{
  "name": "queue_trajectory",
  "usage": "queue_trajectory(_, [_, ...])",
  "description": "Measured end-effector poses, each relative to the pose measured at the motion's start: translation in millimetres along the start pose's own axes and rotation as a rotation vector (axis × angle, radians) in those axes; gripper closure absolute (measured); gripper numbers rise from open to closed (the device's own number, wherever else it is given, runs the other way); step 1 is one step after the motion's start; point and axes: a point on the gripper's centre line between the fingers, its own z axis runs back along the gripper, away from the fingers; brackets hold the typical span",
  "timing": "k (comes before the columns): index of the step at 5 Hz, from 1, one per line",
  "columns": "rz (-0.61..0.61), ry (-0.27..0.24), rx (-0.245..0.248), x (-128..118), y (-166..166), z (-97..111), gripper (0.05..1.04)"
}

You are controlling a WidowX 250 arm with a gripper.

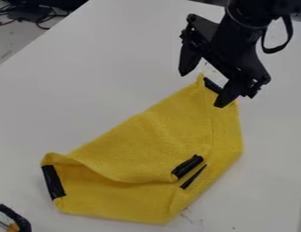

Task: Fold the cloth from top left to bottom right

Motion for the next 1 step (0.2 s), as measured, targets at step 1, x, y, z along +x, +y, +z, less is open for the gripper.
queue_trajectory(1, [-0.005, -0.013, -0.021, 2.7, 1.2, -1.7, 0.084])
